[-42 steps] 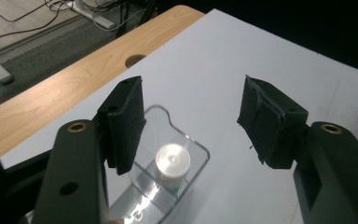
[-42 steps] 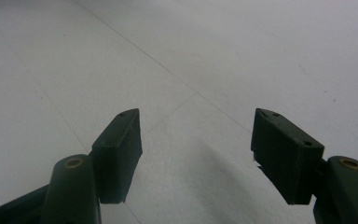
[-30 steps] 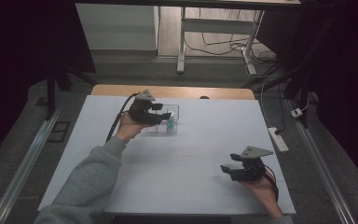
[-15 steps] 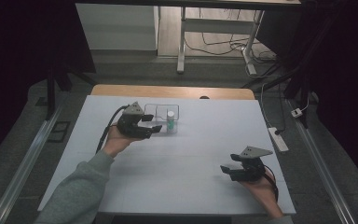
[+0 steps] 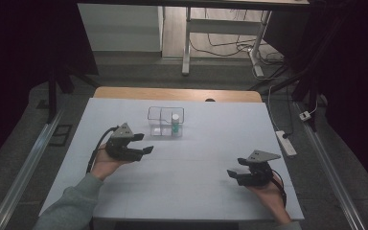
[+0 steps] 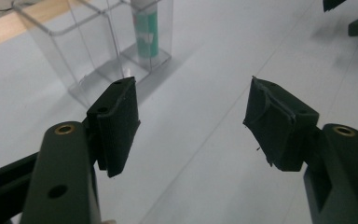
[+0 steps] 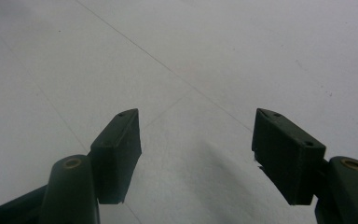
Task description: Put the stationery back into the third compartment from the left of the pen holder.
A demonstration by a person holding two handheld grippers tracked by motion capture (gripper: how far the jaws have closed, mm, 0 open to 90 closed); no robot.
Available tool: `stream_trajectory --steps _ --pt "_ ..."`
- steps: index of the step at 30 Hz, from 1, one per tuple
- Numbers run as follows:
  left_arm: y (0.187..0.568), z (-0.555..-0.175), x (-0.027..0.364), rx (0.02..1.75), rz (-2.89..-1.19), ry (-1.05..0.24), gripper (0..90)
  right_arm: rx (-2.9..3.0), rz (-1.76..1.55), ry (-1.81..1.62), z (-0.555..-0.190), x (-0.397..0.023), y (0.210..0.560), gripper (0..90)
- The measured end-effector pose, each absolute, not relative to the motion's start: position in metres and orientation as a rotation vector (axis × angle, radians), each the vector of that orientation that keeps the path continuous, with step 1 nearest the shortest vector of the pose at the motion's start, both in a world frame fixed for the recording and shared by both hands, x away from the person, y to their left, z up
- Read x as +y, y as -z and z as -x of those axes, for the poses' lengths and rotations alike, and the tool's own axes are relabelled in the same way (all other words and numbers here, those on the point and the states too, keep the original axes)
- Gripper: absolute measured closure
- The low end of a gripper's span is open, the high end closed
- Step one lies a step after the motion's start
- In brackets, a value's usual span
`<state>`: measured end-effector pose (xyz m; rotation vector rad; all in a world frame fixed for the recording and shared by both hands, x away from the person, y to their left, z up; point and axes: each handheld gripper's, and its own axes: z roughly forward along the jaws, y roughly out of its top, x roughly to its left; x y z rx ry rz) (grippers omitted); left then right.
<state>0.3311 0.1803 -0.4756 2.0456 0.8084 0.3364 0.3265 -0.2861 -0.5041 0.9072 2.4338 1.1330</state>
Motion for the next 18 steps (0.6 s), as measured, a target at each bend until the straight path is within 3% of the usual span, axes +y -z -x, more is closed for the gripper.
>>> stream_trajectory --steps 18 --pt "0.516 -0.276 0.229 0.934 -2.047 -0.346 31.8 2.426 -0.91 -1.149 -0.323 -0.286 0.502 32.5"
